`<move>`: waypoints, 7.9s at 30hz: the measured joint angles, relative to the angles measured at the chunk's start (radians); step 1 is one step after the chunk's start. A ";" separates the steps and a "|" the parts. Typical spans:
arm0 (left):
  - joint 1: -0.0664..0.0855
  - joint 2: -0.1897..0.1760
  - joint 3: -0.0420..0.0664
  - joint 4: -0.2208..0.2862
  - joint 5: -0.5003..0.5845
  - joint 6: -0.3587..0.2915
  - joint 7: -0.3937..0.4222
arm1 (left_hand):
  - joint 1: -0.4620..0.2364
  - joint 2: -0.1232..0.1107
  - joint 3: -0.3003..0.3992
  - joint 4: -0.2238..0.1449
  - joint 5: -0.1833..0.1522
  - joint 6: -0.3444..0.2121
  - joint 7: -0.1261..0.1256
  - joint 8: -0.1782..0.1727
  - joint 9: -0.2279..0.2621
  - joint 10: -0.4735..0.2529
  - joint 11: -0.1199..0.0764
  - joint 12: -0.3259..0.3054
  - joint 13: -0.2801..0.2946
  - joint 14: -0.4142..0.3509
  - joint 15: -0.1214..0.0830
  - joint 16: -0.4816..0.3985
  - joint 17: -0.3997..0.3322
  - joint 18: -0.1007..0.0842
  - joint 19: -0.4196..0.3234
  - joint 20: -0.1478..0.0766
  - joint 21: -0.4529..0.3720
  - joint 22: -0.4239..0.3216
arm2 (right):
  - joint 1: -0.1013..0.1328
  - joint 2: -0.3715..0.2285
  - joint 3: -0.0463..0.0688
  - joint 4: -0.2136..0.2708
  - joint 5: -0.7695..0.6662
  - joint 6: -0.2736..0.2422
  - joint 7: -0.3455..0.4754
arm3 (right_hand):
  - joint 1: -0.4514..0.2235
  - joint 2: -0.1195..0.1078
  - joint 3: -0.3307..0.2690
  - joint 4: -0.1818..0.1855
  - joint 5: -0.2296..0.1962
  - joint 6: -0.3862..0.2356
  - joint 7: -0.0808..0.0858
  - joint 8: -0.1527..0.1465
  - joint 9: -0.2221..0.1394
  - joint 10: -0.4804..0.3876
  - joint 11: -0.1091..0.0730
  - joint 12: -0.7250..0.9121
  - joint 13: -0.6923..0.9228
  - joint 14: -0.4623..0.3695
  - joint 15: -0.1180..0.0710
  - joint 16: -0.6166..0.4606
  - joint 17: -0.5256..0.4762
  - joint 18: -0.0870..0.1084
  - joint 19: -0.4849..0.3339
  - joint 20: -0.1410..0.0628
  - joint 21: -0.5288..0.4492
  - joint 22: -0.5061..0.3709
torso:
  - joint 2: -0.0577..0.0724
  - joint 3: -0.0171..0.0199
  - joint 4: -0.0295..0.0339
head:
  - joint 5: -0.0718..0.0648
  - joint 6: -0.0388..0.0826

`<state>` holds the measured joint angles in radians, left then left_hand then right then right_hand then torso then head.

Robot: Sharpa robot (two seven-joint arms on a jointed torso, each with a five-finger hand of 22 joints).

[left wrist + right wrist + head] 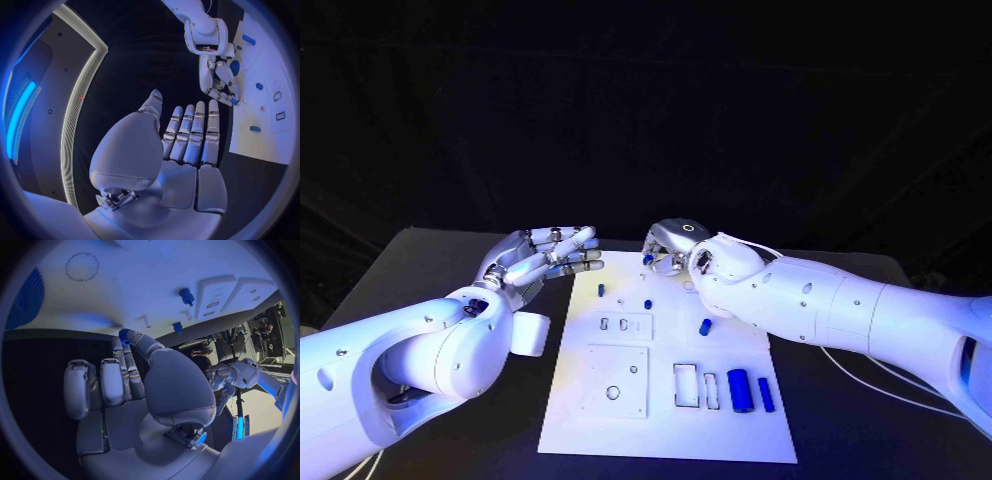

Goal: Assemble the parts on the task board

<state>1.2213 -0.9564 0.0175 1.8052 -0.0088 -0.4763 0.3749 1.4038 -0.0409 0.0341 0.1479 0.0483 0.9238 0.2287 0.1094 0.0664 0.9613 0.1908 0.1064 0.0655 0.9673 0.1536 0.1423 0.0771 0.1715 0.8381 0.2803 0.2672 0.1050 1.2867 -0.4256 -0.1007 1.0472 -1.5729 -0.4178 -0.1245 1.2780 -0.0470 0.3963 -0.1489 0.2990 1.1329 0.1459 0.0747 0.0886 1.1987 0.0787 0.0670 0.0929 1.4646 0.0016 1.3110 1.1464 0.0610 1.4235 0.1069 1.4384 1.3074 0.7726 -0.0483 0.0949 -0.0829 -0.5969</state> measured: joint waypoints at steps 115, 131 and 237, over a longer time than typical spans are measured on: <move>0.004 -0.014 0.000 -0.016 0.000 0.024 -0.018 | 0.000 0.000 -0.003 -0.003 0.000 0.000 0.000 -0.006 0.000 -0.004 0.004 -0.006 0.000 0.000 0.000 -0.008 0.000 0.000 0.000 0.000 0.000 -0.003 | 0.000 -0.264 0.013 0.151 0.264 0.081 -0.004 | 0.099 -0.003 -0.238 0.161 0.044 -0.146 -0.007 0.173 0.040 0.182 -0.040 1.293 1.215 0.000 -0.022 0.207 0.161 -0.038 0.045 -0.016 0.089 0.001 | -0.005 0.0080 -0.0317 | 0.005 -0.007; 0.004 -0.012 0.000 -0.017 0.000 0.025 -0.020 | 0.000 0.000 -0.006 -0.006 0.000 0.000 0.000 -0.006 0.000 -0.004 0.004 -0.006 0.000 0.000 0.000 -0.008 0.000 0.000 0.000 0.000 0.000 -0.003 | 0.007 -0.187 0.014 0.249 0.163 -0.016 -0.011 | 0.097 -0.002 -0.216 0.151 0.048 -0.146 -0.007 0.173 0.039 0.188 -0.041 1.296 1.215 0.004 -0.025 0.207 0.161 -0.039 0.041 -0.020 0.093 0.001 | -0.005 0.0069 -0.0293 | 0.012 0.000; 0.004 -0.017 -0.001 -0.058 0.000 0.049 -0.030 | 0.000 0.000 -0.008 -0.008 0.000 -0.004 0.004 -0.014 0.000 -0.011 0.004 -0.014 0.000 0.000 0.000 -0.015 -0.001 0.000 0.000 0.000 0.000 -0.006 | -0.062 -0.415 0.010 0.156 0.534 0.105 0.267 | 0.106 -0.071 -0.264 0.200 -0.001 -0.207 0.022 0.039 0.002 0.113 0.002 1.224 1.177 0.004 0.007 0.203 0.161 -0.039 0.035 0.011 0.015 0.000 | -0.003 0.0342 -0.0718 | 0.032 -0.007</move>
<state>1.2248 -0.9730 0.0170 1.7471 -0.0085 -0.4274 0.3450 1.4038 -0.0409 0.0259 0.1397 0.0483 0.9202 0.2323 0.0958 0.0665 0.9503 0.1945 0.0925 0.0654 0.9673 0.1536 0.1268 0.0760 0.1712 0.8381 0.2803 0.2672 0.0986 1.2251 -0.8410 -0.0906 1.2032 -1.0391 -0.3130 0.1423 1.3837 -0.1179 0.1327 0.0508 0.2980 0.9255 0.1678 0.1134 0.0905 1.3115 0.0803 1.2909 1.2704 1.4683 0.0091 1.5143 1.3073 0.0220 1.4588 0.1176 1.4532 1.3075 0.7693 -0.0141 0.0231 -0.0507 -0.6039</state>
